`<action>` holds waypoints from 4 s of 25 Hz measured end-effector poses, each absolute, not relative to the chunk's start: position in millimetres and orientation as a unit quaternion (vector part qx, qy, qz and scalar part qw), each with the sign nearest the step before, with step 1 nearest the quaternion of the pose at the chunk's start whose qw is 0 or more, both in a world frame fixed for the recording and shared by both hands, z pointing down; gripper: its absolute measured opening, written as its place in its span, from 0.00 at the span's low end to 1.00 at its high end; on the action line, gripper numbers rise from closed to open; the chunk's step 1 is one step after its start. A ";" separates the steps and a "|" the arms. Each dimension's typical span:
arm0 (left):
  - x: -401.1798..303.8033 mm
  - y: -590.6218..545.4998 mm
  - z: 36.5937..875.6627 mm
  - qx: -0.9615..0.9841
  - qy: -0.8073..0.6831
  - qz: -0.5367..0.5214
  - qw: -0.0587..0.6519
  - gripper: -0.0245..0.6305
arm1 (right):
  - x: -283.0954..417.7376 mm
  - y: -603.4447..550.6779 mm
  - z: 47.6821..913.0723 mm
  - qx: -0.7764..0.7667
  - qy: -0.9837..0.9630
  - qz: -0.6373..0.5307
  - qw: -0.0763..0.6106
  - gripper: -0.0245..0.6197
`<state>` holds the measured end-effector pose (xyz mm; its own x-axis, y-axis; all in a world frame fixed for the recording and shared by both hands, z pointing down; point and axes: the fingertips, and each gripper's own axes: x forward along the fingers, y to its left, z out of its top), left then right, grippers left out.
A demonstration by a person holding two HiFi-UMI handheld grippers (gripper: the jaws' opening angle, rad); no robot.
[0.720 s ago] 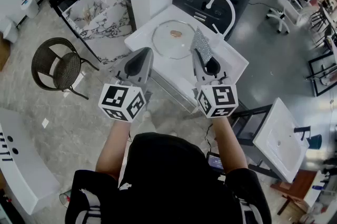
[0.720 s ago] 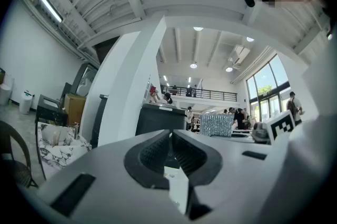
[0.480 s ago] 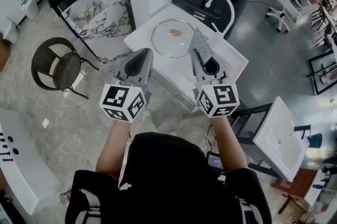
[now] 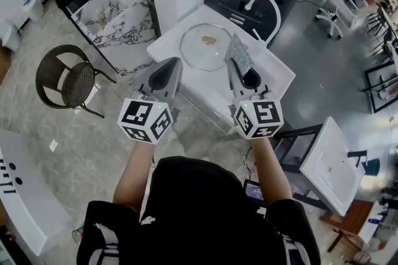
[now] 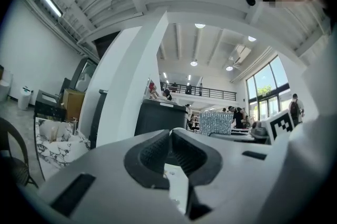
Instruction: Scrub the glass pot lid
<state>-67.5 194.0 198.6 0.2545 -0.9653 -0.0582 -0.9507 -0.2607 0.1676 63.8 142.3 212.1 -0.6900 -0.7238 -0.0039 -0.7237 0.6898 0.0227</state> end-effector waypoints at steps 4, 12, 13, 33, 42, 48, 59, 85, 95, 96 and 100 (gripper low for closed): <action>-85.6 170.9 207.2 0.790 -0.606 -0.069 0.056 0.06 | 50.6 121.3 217.7 0.400 -0.917 -0.010 0.008 0.15; -125.4 112.4 207.0 0.802 -0.590 -0.065 0.063 0.06 | 10.7 69.9 215.6 0.416 -0.909 -0.008 0.018 0.15; -132.2 104.7 205.7 0.804 -0.588 -0.066 0.065 0.06 | 4.0 63.4 214.0 0.418 -0.908 -0.009 0.019 0.15; -205.4 19.3 215.7 0.846 -0.521 -0.059 0.097 0.06 | -67.8 -7.2 216.3 0.476 -0.878 -0.016 0.042 0.15; -183.3 -14.7 238.4 0.859 -0.499 -0.036 0.106 0.06 | -42.1 -37.9 235.5 0.499 -0.865 0.000 0.049 0.15; -161.4 -42.4 251.9 0.863 -0.490 -0.027 0.120 0.06 | -25.3 -66.1 249.5 0.493 -0.868 0.000 0.065 0.15; -121.7 -91.3 286.8 0.873 -0.466 0.007 0.141 0.06 | -0.5 -117.2 284.7 0.481 -0.871 0.025 0.095 0.15; -59.6 -136.6 410.4 0.889 -0.388 0.107 0.221 0.06 | 30.1 -159.0 392.4 0.454 -0.868 0.092 0.182 0.15; -47.6 -145.4 449.6 0.891 -0.368 0.139 0.228 0.10 | 40.0 -167.4 423.4 0.453 -0.862 0.124 0.189 0.15; -45.9 -145.1 453.7 0.892 -0.362 0.145 0.227 0.16 | 40.2 -167.2 426.3 0.453 -0.862 0.127 0.189 0.15; -41.7 -147.4 471.6 0.894 -0.349 0.176 0.218 0.24 | 42.4 -167.3 438.1 0.450 -0.861 0.138 0.194 0.15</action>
